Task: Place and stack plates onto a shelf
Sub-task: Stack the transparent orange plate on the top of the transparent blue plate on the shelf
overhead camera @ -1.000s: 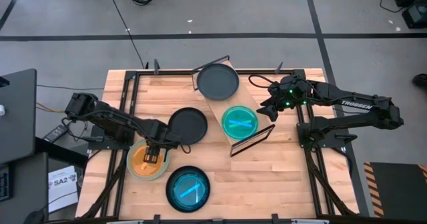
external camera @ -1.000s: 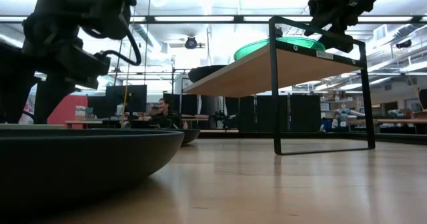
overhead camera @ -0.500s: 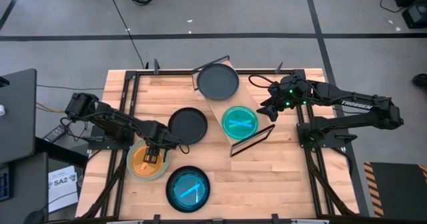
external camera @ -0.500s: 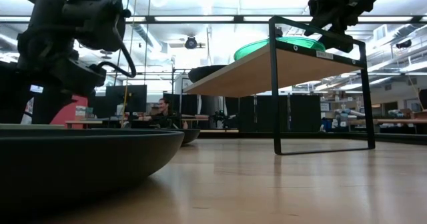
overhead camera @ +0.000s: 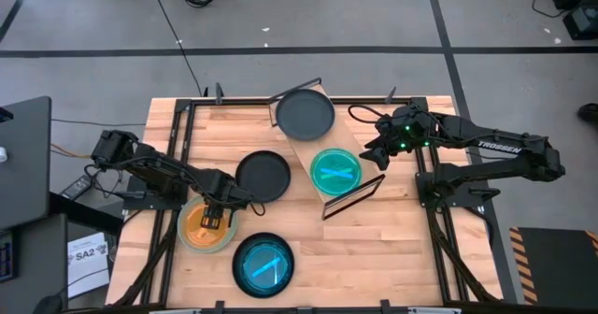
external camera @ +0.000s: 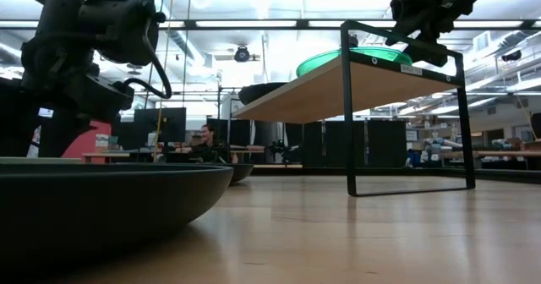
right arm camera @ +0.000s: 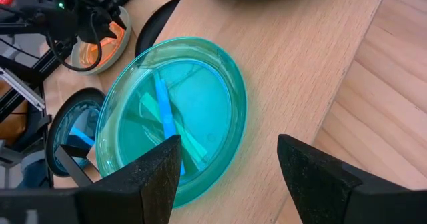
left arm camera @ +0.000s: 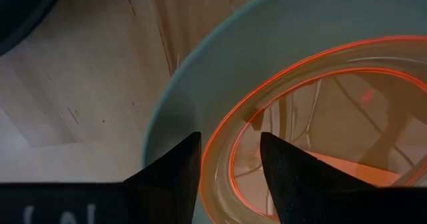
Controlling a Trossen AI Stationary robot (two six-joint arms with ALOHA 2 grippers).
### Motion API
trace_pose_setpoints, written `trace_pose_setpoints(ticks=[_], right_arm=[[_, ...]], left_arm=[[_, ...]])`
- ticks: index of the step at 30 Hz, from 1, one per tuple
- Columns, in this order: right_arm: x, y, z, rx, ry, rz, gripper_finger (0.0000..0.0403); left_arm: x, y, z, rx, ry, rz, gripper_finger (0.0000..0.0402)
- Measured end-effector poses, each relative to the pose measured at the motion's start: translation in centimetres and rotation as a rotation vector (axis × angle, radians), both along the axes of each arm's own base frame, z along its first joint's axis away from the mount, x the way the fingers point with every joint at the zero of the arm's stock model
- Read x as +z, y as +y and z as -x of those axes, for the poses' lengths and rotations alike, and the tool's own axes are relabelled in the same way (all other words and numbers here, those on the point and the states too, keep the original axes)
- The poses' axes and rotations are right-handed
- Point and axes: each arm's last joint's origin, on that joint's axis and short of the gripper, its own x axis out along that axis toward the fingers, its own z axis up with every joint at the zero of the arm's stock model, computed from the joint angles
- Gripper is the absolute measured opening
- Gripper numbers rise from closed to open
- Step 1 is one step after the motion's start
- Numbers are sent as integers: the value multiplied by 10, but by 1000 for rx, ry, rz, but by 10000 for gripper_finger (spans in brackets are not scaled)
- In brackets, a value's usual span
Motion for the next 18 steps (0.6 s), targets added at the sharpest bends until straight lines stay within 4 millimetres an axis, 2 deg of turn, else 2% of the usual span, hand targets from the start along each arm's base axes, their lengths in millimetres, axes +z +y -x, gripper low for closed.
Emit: trace_pose_setpoints(ticks=[18], right_arm=[[0, 0, 0, 0, 0, 0, 252]], left_arm=[[0, 0, 0, 0, 0, 0, 39]])
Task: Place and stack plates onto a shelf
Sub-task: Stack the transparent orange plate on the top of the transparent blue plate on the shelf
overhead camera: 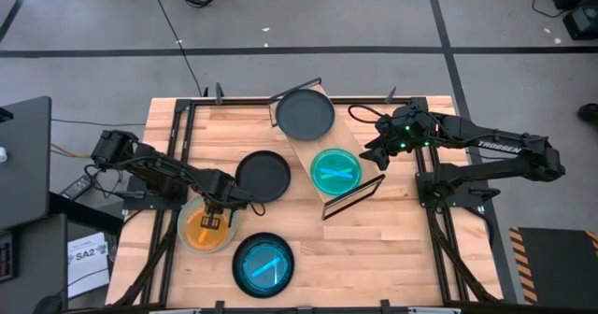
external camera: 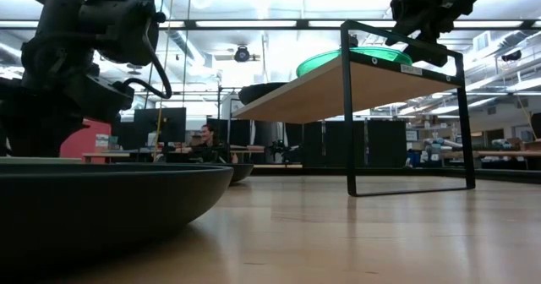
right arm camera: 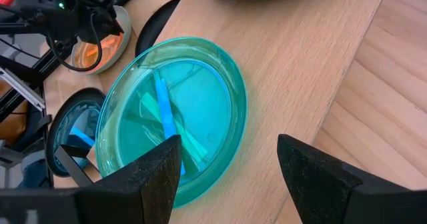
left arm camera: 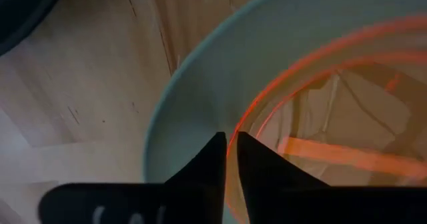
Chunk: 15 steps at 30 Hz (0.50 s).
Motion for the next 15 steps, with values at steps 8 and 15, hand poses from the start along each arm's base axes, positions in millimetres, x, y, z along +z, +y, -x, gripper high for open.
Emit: trace_pose_setpoints(ticks=[8, 15], right_arm=[[0, 0, 0, 0, 0, 0, 252], [0, 0, 0, 0, 0, 0, 252]], left_arm=[[0, 0, 0, 0, 2, 1, 7], [2, 0, -1, 4, -2, 1, 3]])
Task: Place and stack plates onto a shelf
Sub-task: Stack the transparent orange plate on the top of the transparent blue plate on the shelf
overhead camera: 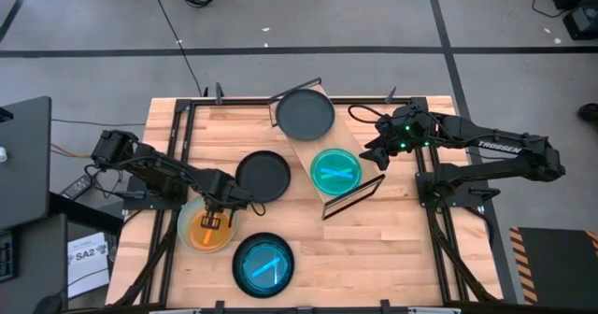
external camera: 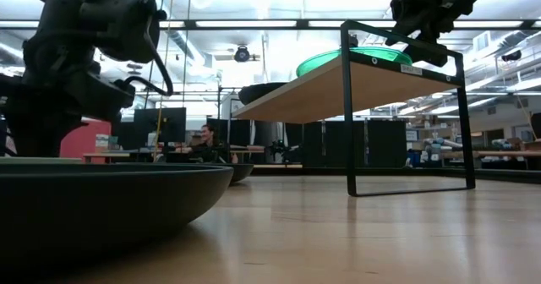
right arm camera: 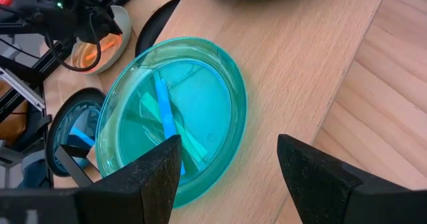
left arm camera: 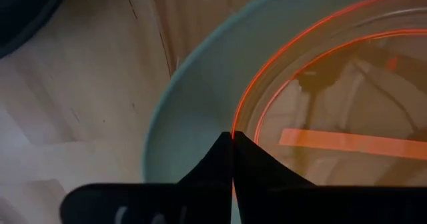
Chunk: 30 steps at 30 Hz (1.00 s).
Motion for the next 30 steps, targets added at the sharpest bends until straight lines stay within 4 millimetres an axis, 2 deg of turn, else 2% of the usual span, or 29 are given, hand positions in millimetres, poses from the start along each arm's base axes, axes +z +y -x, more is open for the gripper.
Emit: trace_pose_setpoints(ticks=[10, 30], right_arm=[[0, 0, 0, 0, 0, 0, 252], [0, 0, 0, 0, 0, 0, 252]], left_arm=[[19, -1, -5, 2, 38, -15, 1], [90, -4, -21, -6, 73, -49, 0]])
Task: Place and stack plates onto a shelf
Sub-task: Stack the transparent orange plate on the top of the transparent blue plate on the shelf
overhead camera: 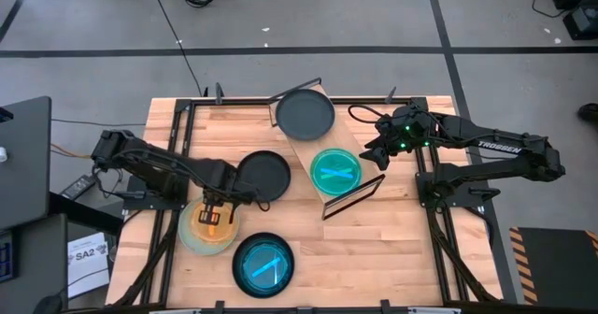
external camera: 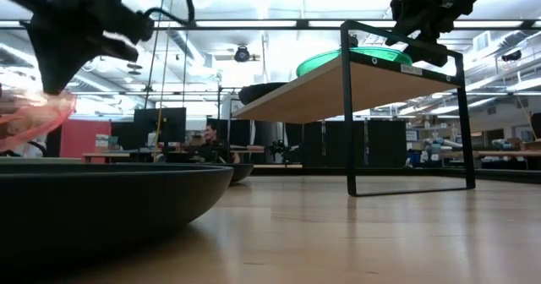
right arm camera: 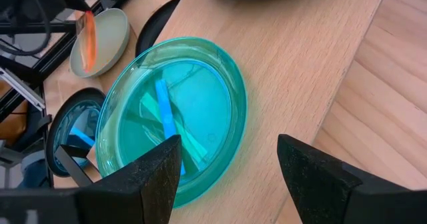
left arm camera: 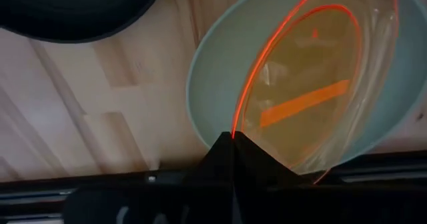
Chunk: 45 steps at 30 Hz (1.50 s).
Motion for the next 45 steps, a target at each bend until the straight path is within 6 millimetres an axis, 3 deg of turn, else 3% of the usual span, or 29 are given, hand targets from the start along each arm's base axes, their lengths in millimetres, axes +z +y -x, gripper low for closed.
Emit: trace_pose_setpoints(ticks=[13, 20, 31, 45], right_arm=[[0, 0, 0, 0, 0, 0, 252], [2, -1, -2, -1, -29, 6, 252], [16, -5, -16, -72, -224, -44, 252], [12, -7, -66, -16, -385, -16, 252]], left_arm=[[41, -2, -12, 2, -109, 25, 0], [63, 10, -21, 74, -195, 64, 0], [98, 56, -34, 267, -365, 66, 0], [115, 122, -39, 630, -569, 34, 0]])
